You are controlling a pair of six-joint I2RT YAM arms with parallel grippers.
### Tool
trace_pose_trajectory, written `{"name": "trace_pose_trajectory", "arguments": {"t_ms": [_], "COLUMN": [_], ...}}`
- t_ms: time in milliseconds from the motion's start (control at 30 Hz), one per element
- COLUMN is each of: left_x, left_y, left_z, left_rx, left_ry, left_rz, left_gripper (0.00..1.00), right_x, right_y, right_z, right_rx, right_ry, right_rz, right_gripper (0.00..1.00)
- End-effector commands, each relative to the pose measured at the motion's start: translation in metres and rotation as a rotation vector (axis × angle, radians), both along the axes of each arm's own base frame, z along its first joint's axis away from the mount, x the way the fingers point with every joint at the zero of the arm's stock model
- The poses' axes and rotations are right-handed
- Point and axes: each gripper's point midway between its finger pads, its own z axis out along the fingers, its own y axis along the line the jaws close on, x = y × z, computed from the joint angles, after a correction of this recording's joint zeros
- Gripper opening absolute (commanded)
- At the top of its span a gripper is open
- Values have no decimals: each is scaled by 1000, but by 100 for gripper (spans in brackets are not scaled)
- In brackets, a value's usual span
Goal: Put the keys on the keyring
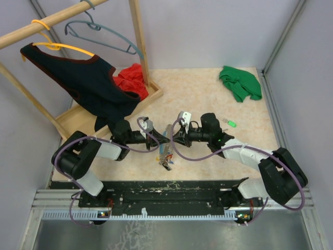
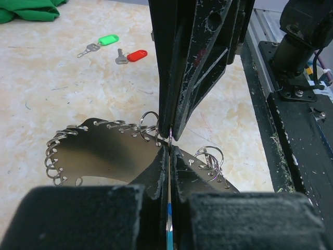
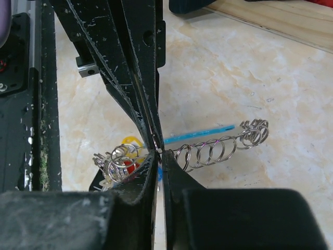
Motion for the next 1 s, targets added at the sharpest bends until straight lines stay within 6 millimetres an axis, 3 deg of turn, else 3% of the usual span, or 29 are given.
{"name": "trace_pose_trajectory", "arguments": {"t_ms": [0, 133, 300, 433, 533, 833, 867, 967], "left_x": [5, 9, 14, 21, 20, 14, 14, 15], "left_y": [2, 8, 18, 27, 31, 39, 38, 36], "left_z": [12, 8, 5, 10, 14, 22, 21, 20], "left_rx": [-2, 24, 33, 23, 7, -92, -90, -89], "left_ry": [-55, -56, -70, -108, -144, -233, -229, -224], "left_rz": [37, 94, 182, 267, 285, 321, 317, 308], "left_gripper": [0, 0, 0, 0, 0, 0, 0, 0], "right_x": [1, 2, 18, 32, 37, 41, 41, 50], "right_y": [3, -5, -33, -65, -79, -92, -95, -109], "right_z": [36, 49, 65, 66, 63, 33, 30, 21], "right_rx": [68, 73, 69, 56, 11, -171, -189, -236], "right_ry": [-80, -59, 10, 133, 191, 323, 331, 342], "right_rz": [11, -61, -329, -607, -716, -813, -829, -901], "right_gripper": [12, 38, 71, 85, 86, 87, 84, 53]}}
